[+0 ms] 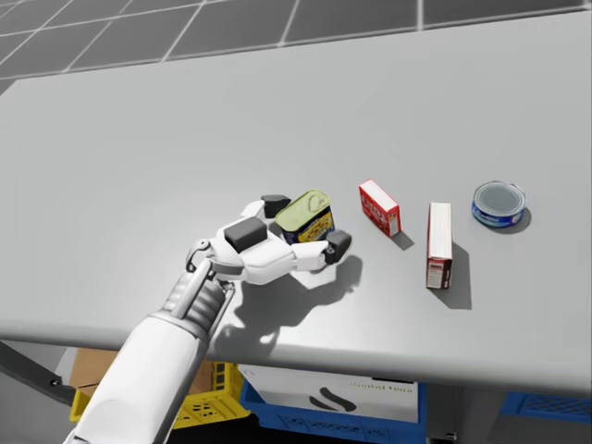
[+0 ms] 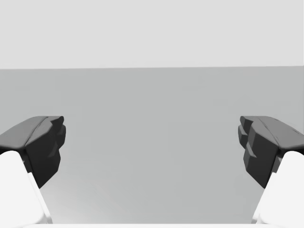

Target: Grasp the can of spam and hold it up.

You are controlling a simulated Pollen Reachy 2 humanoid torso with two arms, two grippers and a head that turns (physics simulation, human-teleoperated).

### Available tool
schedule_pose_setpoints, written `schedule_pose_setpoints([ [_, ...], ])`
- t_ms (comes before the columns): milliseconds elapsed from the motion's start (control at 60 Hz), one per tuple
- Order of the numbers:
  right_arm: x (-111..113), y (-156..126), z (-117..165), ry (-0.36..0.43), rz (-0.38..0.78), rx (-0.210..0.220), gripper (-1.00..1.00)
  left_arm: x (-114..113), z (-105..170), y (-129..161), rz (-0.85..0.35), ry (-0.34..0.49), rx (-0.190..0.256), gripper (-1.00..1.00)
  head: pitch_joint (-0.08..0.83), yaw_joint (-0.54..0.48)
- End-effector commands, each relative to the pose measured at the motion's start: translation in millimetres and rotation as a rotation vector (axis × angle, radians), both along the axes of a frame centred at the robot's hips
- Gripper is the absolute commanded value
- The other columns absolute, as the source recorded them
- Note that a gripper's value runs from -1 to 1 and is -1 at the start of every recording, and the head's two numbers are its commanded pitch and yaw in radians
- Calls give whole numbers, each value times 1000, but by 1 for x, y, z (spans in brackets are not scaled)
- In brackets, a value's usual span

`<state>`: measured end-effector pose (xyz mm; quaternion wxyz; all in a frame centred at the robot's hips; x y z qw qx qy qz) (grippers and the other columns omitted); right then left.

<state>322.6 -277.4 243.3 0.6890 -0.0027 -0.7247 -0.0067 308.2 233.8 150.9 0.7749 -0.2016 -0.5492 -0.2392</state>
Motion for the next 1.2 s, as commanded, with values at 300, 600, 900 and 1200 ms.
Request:
schedule_pose_setpoints([
  [300, 0, -1, 1, -5, -2, 2, -1000, -8, -6, -1, 24, -16, 47, 1000, 605, 285],
  [600, 1, -2, 0, -1, 2, -11, -1000, -9, -7, 0, 30, -11, 63, 1000, 380, 295],
  [900, 2, -3, 0, -3, 0, -10, -1000, -11, 17, 0, 17, -54, 83, 1000, 336, 301],
  [1200, 1, -7, 0, -19, 36, -21, -1000, -3, 98, 16, 91, -207, 92, 1000, 336, 297],
])
